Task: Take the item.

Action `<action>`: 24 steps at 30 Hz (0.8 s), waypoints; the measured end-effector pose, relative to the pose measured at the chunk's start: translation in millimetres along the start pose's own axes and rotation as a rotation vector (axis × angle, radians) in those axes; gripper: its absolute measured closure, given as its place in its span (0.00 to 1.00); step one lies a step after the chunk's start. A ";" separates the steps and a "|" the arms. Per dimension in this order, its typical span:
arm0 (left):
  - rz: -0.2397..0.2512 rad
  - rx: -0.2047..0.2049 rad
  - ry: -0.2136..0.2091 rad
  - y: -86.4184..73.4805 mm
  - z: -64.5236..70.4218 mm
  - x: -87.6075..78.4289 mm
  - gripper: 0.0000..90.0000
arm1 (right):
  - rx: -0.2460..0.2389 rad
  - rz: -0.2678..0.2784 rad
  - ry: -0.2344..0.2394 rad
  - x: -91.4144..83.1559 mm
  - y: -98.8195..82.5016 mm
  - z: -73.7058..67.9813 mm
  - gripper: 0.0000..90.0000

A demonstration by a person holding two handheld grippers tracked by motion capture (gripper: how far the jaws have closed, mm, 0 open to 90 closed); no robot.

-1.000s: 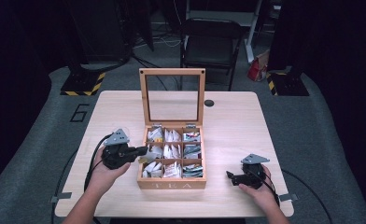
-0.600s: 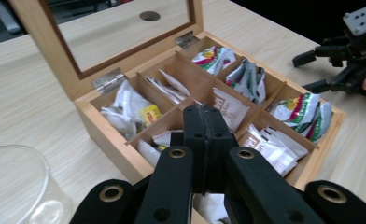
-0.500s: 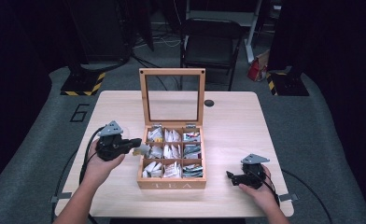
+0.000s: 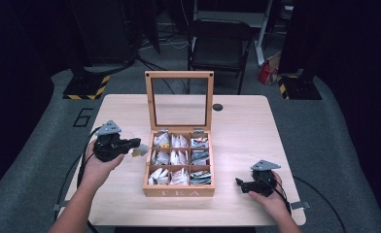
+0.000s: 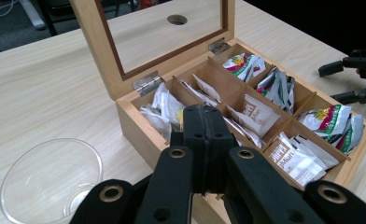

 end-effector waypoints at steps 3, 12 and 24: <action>0.004 -0.006 0.011 0.8 -3.5 -0.6 1.00 | 0.000 0.000 0.000 0.0 0.0 0.0 0.13; 0.016 -0.018 0.038 7.3 -15.0 -6.2 1.00 | 0.000 0.000 0.000 0.0 0.0 0.0 0.13; 0.029 -0.050 0.077 12.1 -29.3 -11.3 1.00 | 0.000 0.000 0.000 0.0 0.0 0.0 0.13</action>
Point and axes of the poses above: each handheld gripper's, and its own axes: x roughly forward along the jaws, y roughly out of its top, z roughly to its right, the point moved 3 cm from there along x, roughly forward along the jaws, and after that the axes turned 5 degrees about -x, right-handed, at the moved point
